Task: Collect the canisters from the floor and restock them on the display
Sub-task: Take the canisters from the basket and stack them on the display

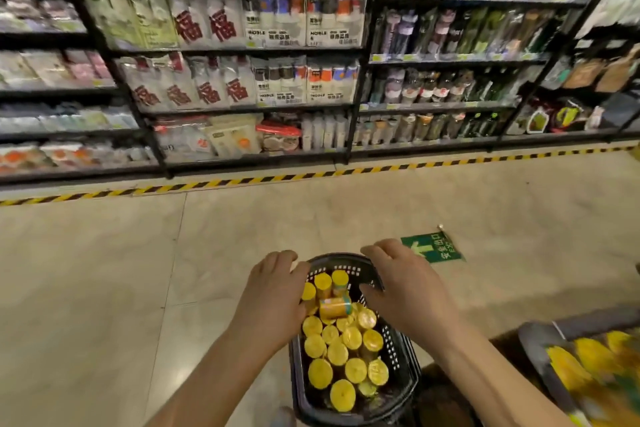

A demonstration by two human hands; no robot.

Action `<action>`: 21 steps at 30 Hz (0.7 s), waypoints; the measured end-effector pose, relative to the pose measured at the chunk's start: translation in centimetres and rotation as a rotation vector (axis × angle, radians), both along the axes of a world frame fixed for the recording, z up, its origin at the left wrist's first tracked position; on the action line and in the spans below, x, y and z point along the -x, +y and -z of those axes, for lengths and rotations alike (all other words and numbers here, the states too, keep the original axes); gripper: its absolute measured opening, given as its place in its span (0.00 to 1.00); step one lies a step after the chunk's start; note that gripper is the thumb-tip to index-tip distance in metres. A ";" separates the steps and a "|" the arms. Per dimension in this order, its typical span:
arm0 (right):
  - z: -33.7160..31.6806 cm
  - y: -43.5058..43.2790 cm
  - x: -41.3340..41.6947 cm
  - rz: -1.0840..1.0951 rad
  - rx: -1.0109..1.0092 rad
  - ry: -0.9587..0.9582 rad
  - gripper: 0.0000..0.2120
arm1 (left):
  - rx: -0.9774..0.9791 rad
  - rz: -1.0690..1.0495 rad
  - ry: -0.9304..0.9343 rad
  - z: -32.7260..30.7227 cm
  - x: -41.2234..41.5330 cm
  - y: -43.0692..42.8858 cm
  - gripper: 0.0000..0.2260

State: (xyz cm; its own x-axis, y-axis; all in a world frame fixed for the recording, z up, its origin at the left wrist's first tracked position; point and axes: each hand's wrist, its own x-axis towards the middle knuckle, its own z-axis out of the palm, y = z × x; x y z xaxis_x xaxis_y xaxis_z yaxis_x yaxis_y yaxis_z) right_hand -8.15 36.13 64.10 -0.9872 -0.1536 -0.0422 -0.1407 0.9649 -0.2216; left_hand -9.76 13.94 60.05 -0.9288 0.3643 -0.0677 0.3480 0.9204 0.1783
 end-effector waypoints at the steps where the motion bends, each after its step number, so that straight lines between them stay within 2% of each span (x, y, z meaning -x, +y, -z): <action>1: 0.7 -0.2 1.1 0.014 0.003 -0.014 0.26 | -0.009 0.015 -0.014 0.6 1.3 -0.3 0.26; 7: 5.9 0.3 5.6 0.073 -0.018 -0.061 0.23 | -0.023 0.124 -0.101 4.0 6.6 0.2 0.23; 11: 11.5 2.4 7.8 0.104 0.016 -0.076 0.24 | -0.039 0.131 -0.169 9.1 9.2 1.9 0.24; 17: 22.1 5.7 10.4 0.148 0.067 -0.155 0.25 | -0.052 0.174 -0.286 19.5 12.3 5.8 0.26; 21: 30.6 7.3 12.0 0.156 0.099 -0.214 0.24 | 0.032 0.208 -0.336 28.2 13.8 8.1 0.26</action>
State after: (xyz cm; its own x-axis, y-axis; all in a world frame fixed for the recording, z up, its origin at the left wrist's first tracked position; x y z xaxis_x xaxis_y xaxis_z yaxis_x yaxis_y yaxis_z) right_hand -20.11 43.44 33.54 -0.9696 -0.0145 -0.2444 0.0678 0.9433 -0.3249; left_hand -23.59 22.05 31.87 -0.7598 0.5352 -0.3692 0.4548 0.8433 0.2865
